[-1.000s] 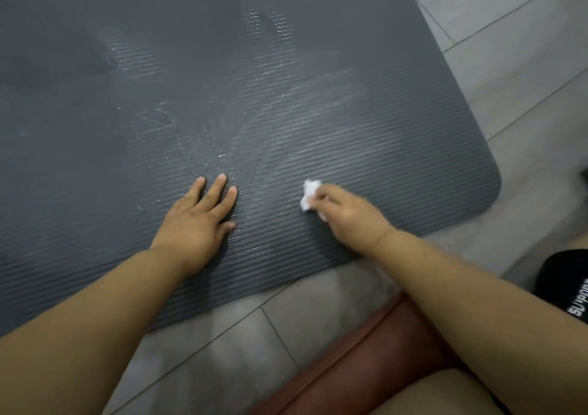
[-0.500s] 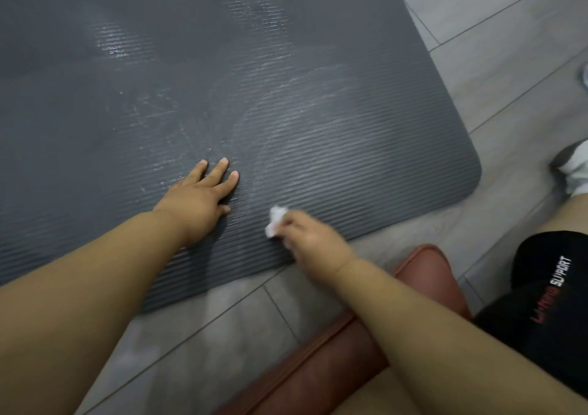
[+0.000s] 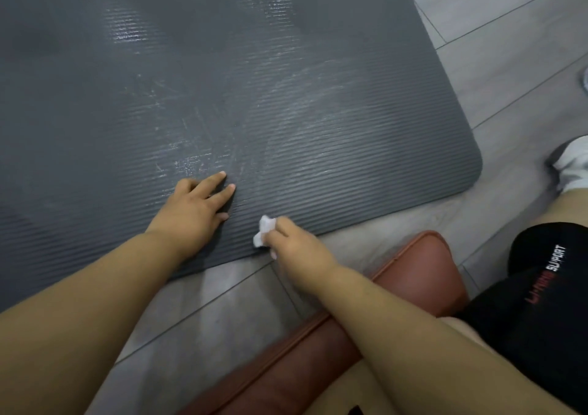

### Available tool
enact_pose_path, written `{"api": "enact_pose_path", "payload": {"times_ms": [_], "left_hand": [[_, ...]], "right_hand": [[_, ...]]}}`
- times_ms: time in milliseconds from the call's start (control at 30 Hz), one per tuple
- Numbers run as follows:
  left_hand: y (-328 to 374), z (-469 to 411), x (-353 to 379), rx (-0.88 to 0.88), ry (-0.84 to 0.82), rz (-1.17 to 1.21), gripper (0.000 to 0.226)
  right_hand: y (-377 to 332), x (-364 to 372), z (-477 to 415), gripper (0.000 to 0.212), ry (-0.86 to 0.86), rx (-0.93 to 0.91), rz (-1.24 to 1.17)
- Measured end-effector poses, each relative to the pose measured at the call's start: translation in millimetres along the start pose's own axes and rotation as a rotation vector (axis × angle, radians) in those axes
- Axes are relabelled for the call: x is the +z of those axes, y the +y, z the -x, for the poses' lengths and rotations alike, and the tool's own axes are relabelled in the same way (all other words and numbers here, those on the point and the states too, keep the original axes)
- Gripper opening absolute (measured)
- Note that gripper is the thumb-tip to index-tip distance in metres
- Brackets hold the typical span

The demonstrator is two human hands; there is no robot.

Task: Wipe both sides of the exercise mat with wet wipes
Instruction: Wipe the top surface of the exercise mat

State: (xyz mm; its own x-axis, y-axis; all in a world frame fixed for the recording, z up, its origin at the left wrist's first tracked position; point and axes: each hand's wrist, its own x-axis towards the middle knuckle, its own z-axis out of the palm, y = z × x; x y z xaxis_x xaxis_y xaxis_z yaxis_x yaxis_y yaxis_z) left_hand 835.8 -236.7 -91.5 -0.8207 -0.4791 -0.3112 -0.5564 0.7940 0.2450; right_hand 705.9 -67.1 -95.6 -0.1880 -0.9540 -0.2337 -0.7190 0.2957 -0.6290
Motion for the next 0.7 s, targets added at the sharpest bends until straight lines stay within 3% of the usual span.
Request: {"api": "enact_pose_path", "payload": {"times_ms": [133,233,267,433,567,633,700], "left_hand": [[0.6,3.2,-1.7,-0.013,0.005,-0.008,0.054],[4.7,6.4,-1.2,-0.027,0.0,-0.04,0.054],[5.4,7.9,-0.1,-0.005,-0.007,-0.059,0.054],[2.7,19.4,1.7,0.063,-0.064,-0.162,0.074],[8.6,30.0,0.6,0.042,-0.186,-0.152,0.087],[9.7,33.1,0.6,0.036,-0.263,-0.19,0.096],[8.4,37.9,3.1,0.045,-0.307,-0.241,0.098]], "right_hand": [[65.1,-51.0,4.9,0.023,0.319,0.51,0.124],[92.2,-75.9,11.6,0.035,0.311,0.738,0.21],[88.8,-74.8,10.9,0.037,0.276,0.695,0.215],[48.6,-48.2,8.2,0.039,-0.047,0.085,0.19],[39.9,-49.0,6.0,0.071,-0.177,0.101,0.336],[39.5,-47.6,2.5,0.071,-0.228,0.097,0.437],[41.0,-45.6,-1.5,0.065,-0.172,-0.005,0.537]]}}
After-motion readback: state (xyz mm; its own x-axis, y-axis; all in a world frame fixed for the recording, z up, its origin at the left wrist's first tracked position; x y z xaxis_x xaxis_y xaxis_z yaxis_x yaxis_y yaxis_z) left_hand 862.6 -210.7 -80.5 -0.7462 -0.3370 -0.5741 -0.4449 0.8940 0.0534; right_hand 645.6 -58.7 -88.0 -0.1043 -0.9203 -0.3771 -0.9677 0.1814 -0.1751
